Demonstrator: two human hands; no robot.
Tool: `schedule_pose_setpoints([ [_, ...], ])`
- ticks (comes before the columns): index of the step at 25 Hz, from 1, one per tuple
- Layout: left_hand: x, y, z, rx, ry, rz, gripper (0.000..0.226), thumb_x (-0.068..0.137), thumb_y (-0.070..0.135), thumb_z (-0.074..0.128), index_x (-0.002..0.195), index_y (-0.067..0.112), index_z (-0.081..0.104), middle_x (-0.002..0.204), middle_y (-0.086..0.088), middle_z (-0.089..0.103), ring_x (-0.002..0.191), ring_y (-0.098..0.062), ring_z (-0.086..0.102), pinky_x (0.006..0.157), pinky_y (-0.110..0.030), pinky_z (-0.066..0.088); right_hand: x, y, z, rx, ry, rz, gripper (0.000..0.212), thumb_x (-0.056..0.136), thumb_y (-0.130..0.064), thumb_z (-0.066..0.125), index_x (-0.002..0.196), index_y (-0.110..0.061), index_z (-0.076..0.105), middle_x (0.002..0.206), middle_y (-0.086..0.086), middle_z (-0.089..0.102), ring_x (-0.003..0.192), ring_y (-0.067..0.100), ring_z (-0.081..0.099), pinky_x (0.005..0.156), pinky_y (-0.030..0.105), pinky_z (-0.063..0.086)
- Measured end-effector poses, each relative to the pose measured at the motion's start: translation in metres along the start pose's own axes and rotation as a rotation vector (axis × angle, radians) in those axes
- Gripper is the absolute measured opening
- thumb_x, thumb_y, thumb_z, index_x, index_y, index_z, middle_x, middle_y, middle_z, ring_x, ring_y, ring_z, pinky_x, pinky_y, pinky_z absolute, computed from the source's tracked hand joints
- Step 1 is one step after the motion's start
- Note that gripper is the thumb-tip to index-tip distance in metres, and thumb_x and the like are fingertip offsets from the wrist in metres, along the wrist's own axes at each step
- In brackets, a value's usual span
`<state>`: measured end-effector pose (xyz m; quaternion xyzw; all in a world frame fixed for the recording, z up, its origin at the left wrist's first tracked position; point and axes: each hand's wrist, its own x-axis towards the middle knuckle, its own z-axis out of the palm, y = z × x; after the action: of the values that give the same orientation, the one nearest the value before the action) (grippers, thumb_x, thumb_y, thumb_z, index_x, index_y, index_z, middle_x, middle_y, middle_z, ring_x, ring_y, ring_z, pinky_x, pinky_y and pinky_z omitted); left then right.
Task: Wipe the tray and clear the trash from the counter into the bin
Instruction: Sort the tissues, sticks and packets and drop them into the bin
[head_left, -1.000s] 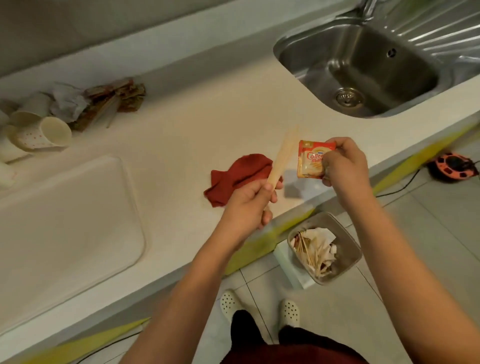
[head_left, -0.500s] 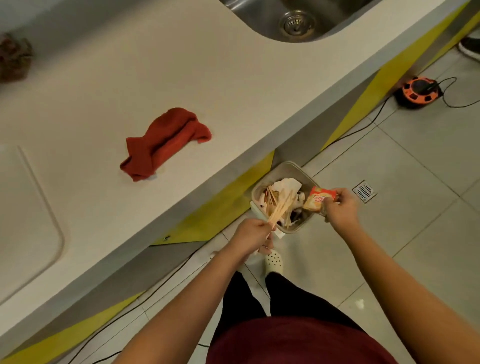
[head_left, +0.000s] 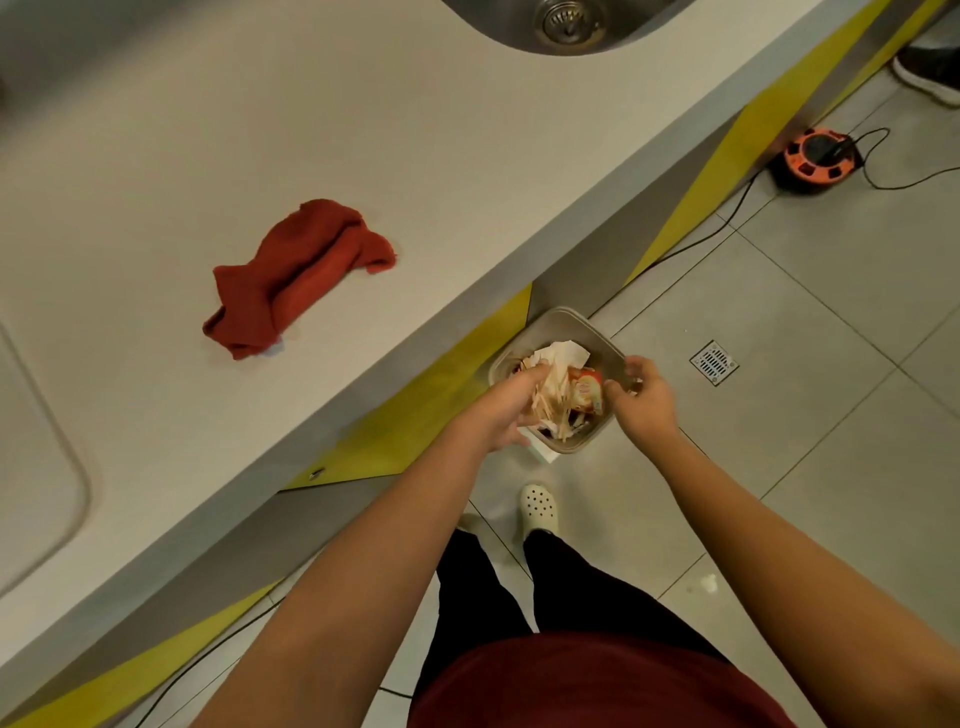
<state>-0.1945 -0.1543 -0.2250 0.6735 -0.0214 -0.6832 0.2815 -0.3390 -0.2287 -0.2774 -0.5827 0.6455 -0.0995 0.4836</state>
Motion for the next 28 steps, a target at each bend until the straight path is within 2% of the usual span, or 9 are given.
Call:
schedule_pose_setpoints([
  [1,0.0,0.0,-0.002,0.061,-0.003,-0.021,0.05,0.097,0.045,0.039,0.139,0.019,0.04,0.134,-0.009,0.049,0.125,-0.026,0.047,0.105,-0.05,0.034,-0.001,0.0,0.0,-0.02,-0.014,-0.005,0.038,0.089,-0.011,0.057,0.126,-0.009,0.048,0.107,-0.002,0.05,0.097,0.014,0.05,0.081,0.027,0.044],
  [3,-0.002,-0.006,-0.008,0.186,0.056,-0.039,0.053,0.095,0.043,0.044,0.142,0.019,0.036,0.146,-0.006,0.039,0.13,-0.027,0.042,0.104,-0.047,0.034,-0.005,0.003,0.002,-0.053,-0.045,-0.001,0.034,0.089,-0.009,0.057,0.123,-0.008,0.05,0.106,0.003,0.052,0.092,0.015,0.051,0.073,0.025,0.044],
  [6,-0.008,-0.014,-0.014,0.207,0.108,0.013,0.037,0.095,0.027,0.046,0.131,0.017,0.049,0.135,-0.003,0.052,0.108,-0.018,0.053,0.092,-0.037,0.043,-0.011,0.003,0.006,-0.053,-0.066,-0.005,0.025,0.09,-0.004,0.052,0.114,-0.006,0.053,0.097,0.008,0.056,0.082,0.019,0.054,0.058,0.017,0.042],
  [9,-0.026,-0.01,-0.015,0.19,0.116,0.115,0.028,0.093,0.021,0.049,0.12,0.02,0.058,0.117,-0.002,0.059,0.092,-0.013,0.054,0.08,-0.031,0.044,-0.018,-0.007,0.012,-0.025,-0.062,-0.07,0.023,0.089,-0.003,0.052,0.111,-0.006,0.055,0.081,0.001,0.055,0.068,0.012,0.053,0.058,0.019,0.043],
  [12,-0.052,0.007,-0.013,0.162,0.088,0.256,0.022,0.092,0.019,0.05,0.112,0.019,0.06,0.103,0.0,0.061,0.074,-0.006,0.055,0.059,-0.021,0.043,-0.027,-0.031,0.016,0.054,-0.013,-0.21,0.019,0.088,-0.004,0.055,0.104,-0.013,0.056,0.071,-0.004,0.05,0.059,0.004,0.047,0.058,0.024,0.04],
  [17,-0.121,0.039,-0.047,0.14,0.056,0.469,0.013,0.092,0.016,0.051,0.087,0.025,0.059,0.09,0.003,0.06,0.068,-0.008,0.057,0.045,-0.015,0.044,-0.059,-0.114,0.013,0.285,0.119,-0.487,0.017,0.086,-0.006,0.057,0.101,-0.016,0.056,0.065,-0.01,0.047,0.052,-0.004,0.045,0.051,0.011,0.036],
  [20,-0.158,0.051,-0.083,0.107,0.121,0.582,0.011,0.092,0.014,0.052,0.091,0.021,0.061,0.087,0.003,0.061,0.068,-0.01,0.056,0.047,-0.017,0.043,-0.081,-0.17,0.019,0.341,0.055,-0.63,0.018,0.087,-0.006,0.056,0.098,-0.02,0.055,0.068,-0.011,0.048,0.052,-0.002,0.043,0.05,0.014,0.035],
  [25,-0.195,0.049,-0.168,-0.063,0.438,0.716,0.015,0.09,0.014,0.053,0.091,0.025,0.063,0.082,0.0,0.062,0.065,-0.013,0.055,0.055,-0.025,0.046,-0.116,-0.253,0.082,0.254,-0.133,-0.774,0.02,0.087,-0.006,0.054,0.099,-0.022,0.055,0.072,-0.009,0.053,0.051,0.001,0.048,0.05,0.013,0.038],
  [28,-0.212,0.041,-0.218,-0.139,0.539,0.759,0.015,0.089,0.011,0.054,0.094,0.023,0.062,0.081,0.006,0.06,0.067,-0.01,0.057,0.058,-0.025,0.044,-0.133,-0.281,0.126,0.158,-0.247,-0.832,0.02,0.087,-0.009,0.054,0.101,-0.023,0.054,0.075,-0.009,0.055,0.047,0.003,0.048,0.051,0.012,0.04],
])
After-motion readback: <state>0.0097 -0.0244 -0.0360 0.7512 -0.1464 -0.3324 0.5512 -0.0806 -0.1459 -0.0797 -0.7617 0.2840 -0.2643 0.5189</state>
